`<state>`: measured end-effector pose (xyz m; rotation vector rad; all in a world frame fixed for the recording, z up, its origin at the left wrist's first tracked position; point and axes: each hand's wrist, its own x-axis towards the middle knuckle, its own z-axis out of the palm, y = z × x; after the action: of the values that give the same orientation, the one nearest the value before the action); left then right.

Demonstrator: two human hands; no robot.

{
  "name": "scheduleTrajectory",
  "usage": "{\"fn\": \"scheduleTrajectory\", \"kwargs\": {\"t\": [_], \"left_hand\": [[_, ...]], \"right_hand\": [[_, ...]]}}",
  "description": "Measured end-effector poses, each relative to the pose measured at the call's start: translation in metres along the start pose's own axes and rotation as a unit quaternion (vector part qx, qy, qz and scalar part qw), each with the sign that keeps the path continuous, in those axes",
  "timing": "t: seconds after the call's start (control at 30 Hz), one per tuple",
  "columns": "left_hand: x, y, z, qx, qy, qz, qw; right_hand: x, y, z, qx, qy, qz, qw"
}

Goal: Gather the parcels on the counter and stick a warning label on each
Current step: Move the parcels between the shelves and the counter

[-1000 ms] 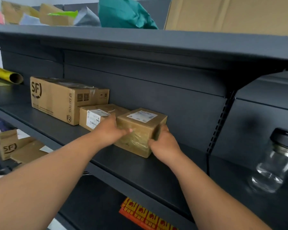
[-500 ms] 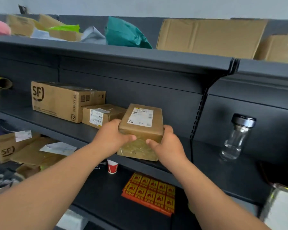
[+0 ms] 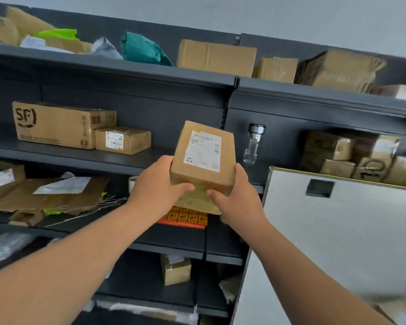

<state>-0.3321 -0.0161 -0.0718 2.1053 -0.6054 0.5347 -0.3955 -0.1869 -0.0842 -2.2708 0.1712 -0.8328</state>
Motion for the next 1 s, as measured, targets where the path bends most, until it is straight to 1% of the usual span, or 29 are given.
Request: {"fn": "scheduleTrajectory", "kwargs": {"t": [0.13,0.27,0.4,0.5,0.77,0.9,1.0], "left_hand": [[-0.03,0.039,0.012,-0.038,-0.022,0.045,0.998],[-0.053,0.077,0.04,-0.087,-0.063,0.082,0.991],[-0.071,0.121,0.084,-0.132,-0.122,0.113,0.977],[-0.087,0.159,0.127,-0.159,-0.169,0.129,0.964],[-0.135,0.26,0.274,-0.195,-0.289,0.157,0.924],[-0.155,0.302,0.355,-0.196,-0.336,0.133,0.912],[-0.168,0.327,0.417,-0.183,-0.362,0.111,0.907]], "right_hand": [[-0.042,0.005,-0.046,-0.03,0.043,0.016,0.998],[-0.08,0.024,-0.094,-0.063,0.083,0.041,0.994],[-0.116,0.051,-0.145,-0.101,0.128,0.079,0.984],[-0.142,0.08,-0.187,-0.118,0.155,0.13,0.972],[-0.202,0.193,-0.295,-0.147,0.217,0.254,0.931],[-0.216,0.267,-0.343,-0.154,0.216,0.299,0.917],[-0.22,0.326,-0.372,-0.148,0.198,0.334,0.91]]}}
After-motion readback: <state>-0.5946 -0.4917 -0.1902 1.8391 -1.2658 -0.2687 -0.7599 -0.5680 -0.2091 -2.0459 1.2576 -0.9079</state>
